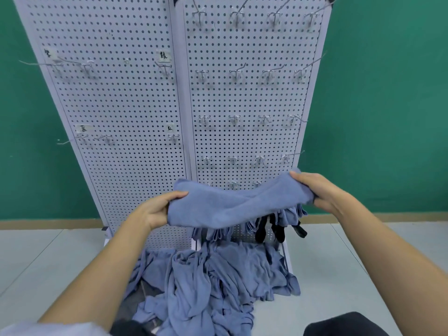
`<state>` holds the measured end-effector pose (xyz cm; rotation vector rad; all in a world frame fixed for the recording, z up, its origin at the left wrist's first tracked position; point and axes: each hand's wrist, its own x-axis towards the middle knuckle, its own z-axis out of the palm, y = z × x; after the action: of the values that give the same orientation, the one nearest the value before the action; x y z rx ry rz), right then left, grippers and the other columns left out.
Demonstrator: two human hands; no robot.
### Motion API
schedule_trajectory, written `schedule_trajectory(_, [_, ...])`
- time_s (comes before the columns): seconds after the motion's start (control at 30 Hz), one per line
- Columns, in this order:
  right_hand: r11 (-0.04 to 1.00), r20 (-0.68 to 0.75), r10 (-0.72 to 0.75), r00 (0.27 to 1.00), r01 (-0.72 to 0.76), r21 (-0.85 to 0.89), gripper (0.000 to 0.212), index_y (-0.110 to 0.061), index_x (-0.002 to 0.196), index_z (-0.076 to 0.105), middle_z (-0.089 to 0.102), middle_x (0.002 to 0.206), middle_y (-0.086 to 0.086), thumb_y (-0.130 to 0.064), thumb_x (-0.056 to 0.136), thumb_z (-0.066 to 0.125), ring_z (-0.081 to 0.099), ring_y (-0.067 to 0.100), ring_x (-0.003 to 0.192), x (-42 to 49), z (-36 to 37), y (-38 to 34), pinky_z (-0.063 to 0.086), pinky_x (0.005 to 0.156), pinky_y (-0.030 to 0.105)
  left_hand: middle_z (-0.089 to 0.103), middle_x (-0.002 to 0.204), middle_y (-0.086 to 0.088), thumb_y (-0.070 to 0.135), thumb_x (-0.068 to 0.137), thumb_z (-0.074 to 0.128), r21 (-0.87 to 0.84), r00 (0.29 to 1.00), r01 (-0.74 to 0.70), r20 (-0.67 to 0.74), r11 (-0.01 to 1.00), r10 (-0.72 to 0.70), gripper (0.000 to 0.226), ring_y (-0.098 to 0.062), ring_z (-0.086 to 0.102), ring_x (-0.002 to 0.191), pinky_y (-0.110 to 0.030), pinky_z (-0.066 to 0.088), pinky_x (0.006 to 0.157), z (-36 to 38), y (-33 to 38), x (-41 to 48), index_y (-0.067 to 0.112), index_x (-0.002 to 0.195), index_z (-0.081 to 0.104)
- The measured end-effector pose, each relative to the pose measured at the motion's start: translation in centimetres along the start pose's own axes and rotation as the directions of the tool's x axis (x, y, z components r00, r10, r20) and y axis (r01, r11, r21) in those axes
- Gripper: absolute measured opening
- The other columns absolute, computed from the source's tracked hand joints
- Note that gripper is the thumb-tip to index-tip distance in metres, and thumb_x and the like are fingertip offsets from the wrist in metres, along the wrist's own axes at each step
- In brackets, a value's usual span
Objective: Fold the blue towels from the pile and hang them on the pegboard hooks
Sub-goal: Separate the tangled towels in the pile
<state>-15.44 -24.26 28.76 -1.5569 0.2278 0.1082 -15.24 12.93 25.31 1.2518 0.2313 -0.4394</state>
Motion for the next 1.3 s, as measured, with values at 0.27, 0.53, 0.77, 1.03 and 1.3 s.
schedule_trajectory(0.27, [0.998,0.182,0.022,0.983,-0.031,0.047,0.017,-0.001,0.104,0.065,0.073,0.098,0.011,-0.011,0.092,0.059,0.071,0.017,0.082,0.6,0.2,3.2,0.057,0.065,0.025,0.071,0.105,-0.007,0.015,0.095,0.056,0.369,0.966,-0.201,-0.078,0.908,0.245,0.015,-0.021,0.066,0.098,-0.032,0.052,0.080,-2.5,1.2,-0.6,0.009,0.107,0.063])
schedule_trajectory(0.53, [0.988,0.211,0.006,0.978,0.027,-0.154,0.027,-0.011,0.100,0.071,0.062,0.102,0.014,-0.028,0.079,0.075,0.050,0.026,0.094,0.5,-0.2,4.3,0.043,0.081,0.037,0.070,0.103,-0.001,0.020,0.098,0.051,0.432,0.952,-0.255,-0.045,0.865,0.303,0.014,-0.016,0.068,0.089,-0.028,0.053,0.068,-4.3,1.3,-1.8,0.019,0.108,0.060])
schedule_trajectory(0.77, [0.985,0.257,-0.159,0.953,0.135,0.106,0.030,-0.008,0.117,0.063,0.067,0.109,0.016,0.004,0.095,0.046,0.064,0.023,0.087,0.3,-0.3,4.0,0.057,0.080,0.033,0.071,0.077,-0.001,-0.006,0.097,0.037,0.205,0.929,-0.360,-0.009,0.910,0.370,0.031,-0.008,0.064,0.060,-0.018,0.051,0.049,-4.9,2.6,-2.4,0.014,0.094,0.061])
schedule_trajectory(1.03, [0.983,0.137,-0.171,0.976,0.160,0.092,0.028,-0.010,0.090,0.067,0.060,0.093,0.011,-0.006,0.096,0.039,0.050,0.023,0.075,-0.2,-0.1,3.7,0.051,0.062,0.027,0.067,0.100,-0.008,0.023,0.089,0.037,0.079,0.941,-0.320,0.145,0.944,0.307,0.038,-0.022,0.060,0.084,-0.038,0.045,0.079,-5.2,2.0,-2.5,0.015,0.085,0.074])
schedule_trajectory(1.3, [0.952,-0.030,-0.272,0.962,0.264,-0.154,0.012,-0.019,0.089,0.056,0.053,0.075,0.003,-0.011,0.089,0.065,0.052,0.016,0.061,-0.2,1.0,2.5,0.043,0.046,0.021,0.056,0.086,-0.003,0.010,0.084,0.069,0.473,0.884,-0.384,-0.060,0.793,0.463,0.015,-0.015,0.051,0.067,-0.019,0.044,0.049,-2.3,0.7,-0.9,0.014,0.079,0.055])
